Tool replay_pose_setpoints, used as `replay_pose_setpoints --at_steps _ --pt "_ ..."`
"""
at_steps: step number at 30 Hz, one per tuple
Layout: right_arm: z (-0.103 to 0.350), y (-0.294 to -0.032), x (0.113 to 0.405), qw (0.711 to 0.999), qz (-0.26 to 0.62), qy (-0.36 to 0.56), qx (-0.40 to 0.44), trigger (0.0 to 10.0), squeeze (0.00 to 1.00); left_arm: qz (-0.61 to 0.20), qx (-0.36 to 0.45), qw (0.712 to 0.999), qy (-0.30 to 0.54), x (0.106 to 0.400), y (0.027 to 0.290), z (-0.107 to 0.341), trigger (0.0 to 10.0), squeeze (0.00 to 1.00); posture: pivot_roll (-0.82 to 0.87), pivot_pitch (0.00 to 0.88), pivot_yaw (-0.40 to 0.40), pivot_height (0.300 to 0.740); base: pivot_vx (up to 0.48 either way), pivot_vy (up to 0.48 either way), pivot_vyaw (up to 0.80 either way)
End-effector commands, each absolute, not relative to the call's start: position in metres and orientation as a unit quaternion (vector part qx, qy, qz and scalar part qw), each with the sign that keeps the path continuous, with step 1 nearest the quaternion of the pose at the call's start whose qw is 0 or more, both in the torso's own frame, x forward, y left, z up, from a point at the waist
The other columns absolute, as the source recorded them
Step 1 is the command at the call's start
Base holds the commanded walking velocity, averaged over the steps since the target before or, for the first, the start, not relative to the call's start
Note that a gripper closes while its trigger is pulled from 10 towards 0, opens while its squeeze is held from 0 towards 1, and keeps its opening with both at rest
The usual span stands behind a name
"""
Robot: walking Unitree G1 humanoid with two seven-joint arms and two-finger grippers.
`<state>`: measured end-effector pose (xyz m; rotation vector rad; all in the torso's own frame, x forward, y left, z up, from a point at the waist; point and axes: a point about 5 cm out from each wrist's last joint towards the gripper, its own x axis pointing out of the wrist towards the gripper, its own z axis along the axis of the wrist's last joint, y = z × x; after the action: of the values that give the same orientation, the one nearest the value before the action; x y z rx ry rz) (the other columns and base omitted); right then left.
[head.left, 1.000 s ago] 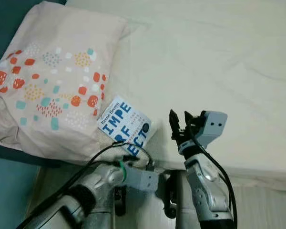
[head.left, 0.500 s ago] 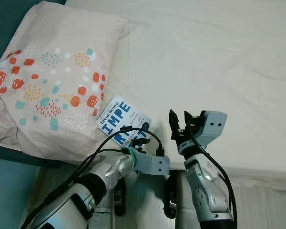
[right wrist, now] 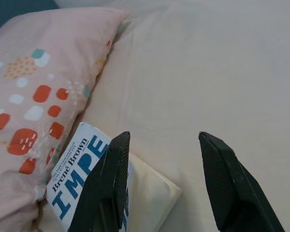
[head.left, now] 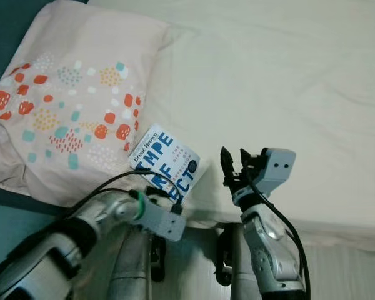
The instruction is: Clean up the room
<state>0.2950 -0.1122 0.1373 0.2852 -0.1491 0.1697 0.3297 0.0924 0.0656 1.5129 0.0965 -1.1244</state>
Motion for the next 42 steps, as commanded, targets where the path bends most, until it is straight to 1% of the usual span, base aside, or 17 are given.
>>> replay_pose_setpoints --at_steps 1,2,3,5,8,9,11,19,21,25,27,30,33,34,37,39,42 --pt "0.129 -0.105 0.293 0.982 0.081 -0.056 0.163 10.0 0.0 -0.471 0.674 0.564 0.074 0.325 0.102 0.046 10.0 0.0 0.01 0.322 0.141 0.63 0.0 0.0 0.0" --pt "0.129 -0.105 0.293 0.982 0.081 -0.056 0.163 10.0 0.0 -0.471 0.674 0.564 0.074 0.325 0.102 0.046 10.0 0.0 0.01 0.322 0.141 0.63 0.0 0.0 0.0" --pt "0.129 -0.107 0.292 0.982 0.081 -0.056 0.161 10.0 0.0 -0.459 0.696 0.547 0.08 0.323 0.098 0.037 10.0 0.0 0.0 0.315 0.14 0.63 0.0 0.0 0.0" --pt "0.129 -0.107 0.292 0.982 0.081 -0.056 0.161 10.0 0.0 -0.459 0.696 0.547 0.08 0.323 0.098 0.037 10.0 0.0 0.0 0.315 0.14 0.63 0.0 0.0 0.0" --pt "0.129 -0.108 0.292 0.982 0.081 -0.056 0.16 10.0 0.0 -0.459 0.705 0.535 0.081 0.321 0.096 0.033 10.0 0.0 -0.01 0.314 0.142 0.63 0.0 0.0 0.0" --pt "0.13 -0.109 0.292 0.982 0.079 -0.058 0.159 10.0 0.0 -0.46 0.713 0.521 0.086 0.318 0.096 0.027 10.0 0.0 -0.02 0.315 0.143 0.63 0.0 0.0 0.0" --pt "0.131 -0.112 0.29 0.983 0.072 -0.06 0.158 10.0 0.0 -0.461 0.721 0.508 0.096 0.32 0.103 0.03 10.0 0.0 -0.02 0.316 0.146 0.63 0.0 0.0 0.0" --pt "0.127 -0.112 0.289 0.983 0.07 -0.055 0.158 10.0 0.0 -0.462 0.731 0.489 0.115 0.327 0.127 0.038 10.0 0.0 0.0 0.325 0.151 0.63 0.0 0.0 0.0" --pt "0.128 -0.111 0.289 0.983 0.071 -0.056 0.16 10.0 0.0 -0.466 0.736 0.475 0.123 0.326 0.133 0.035 10.0 0.0 0.0 0.327 0.151 0.63 0.0 0.0 0.0" --pt "0.127 -0.111 0.288 0.983 0.071 -0.053 0.161 10.0 0.0 -0.469 0.731 0.478 0.129 0.327 0.14 0.038 10.0 0.0 0.01 0.339 0.151 0.63 0.0 0.0 0.0" --pt "0.125 -0.112 0.286 0.983 0.071 -0.05 0.161 10.0 0.0 -0.481 0.731 0.464 0.137 0.325 0.146 0.037 10.0 0.0 0.02 0.34 0.152 0.63 0.0 0.0 0.0" --pt "0.125 -0.111 0.286 0.983 0.071 -0.05 0.161 10.0 0.0 -0.488 0.731 0.456 0.14 0.321 0.147 0.032 10.0 0.0 0.02 0.342 0.153 0.63 0.0 0.0 0.0" --pt "0.125 -0.11 0.287 0.983 0.071 -0.05 0.162 10.0 0.0 -0.487 0.729 0.46 0.14 0.318 0.145 0.028 10.0 0.0 0.02 0.342 0.153 0.63 0.0 0.0 0.0" --pt "0.126 -0.11 0.287 0.983 0.071 -0.051 0.162 10.0 0.0 -0.488 0.725 0.467 0.136 0.314 0.137 0.022 10.0 0.0 0.0 0.348 0.151 0.63 0.0 0.0 0.0" --pt "0.127 -0.11 0.286 0.983 0.071 -0.051 0.162 10.0 0.0 -0.477 0.715 0.495 0.123 0.308 0.115 0.013 10.0 0.0 0.0 0.353 0.149 0.63 0.0 0.0 0.0" --pt "0.126 -0.11 0.286 0.983 0.071 -0.05 0.162 10.0 0.0 -0.473 0.713 0.503 0.12 0.308 0.11 0.012 10.0 0.0 0.0 0.353 0.149 0.63 0.0 0.0 0.0" --pt "0.126 -0.112 0.284 0.983 0.071 -0.049 0.16 10.0 0.0 -0.453 0.705 0.536 0.1 0.313 0.091 0.017 10.0 0.0 -0.02 0.36 0.149 0.63 0.0 0.0 0.0"
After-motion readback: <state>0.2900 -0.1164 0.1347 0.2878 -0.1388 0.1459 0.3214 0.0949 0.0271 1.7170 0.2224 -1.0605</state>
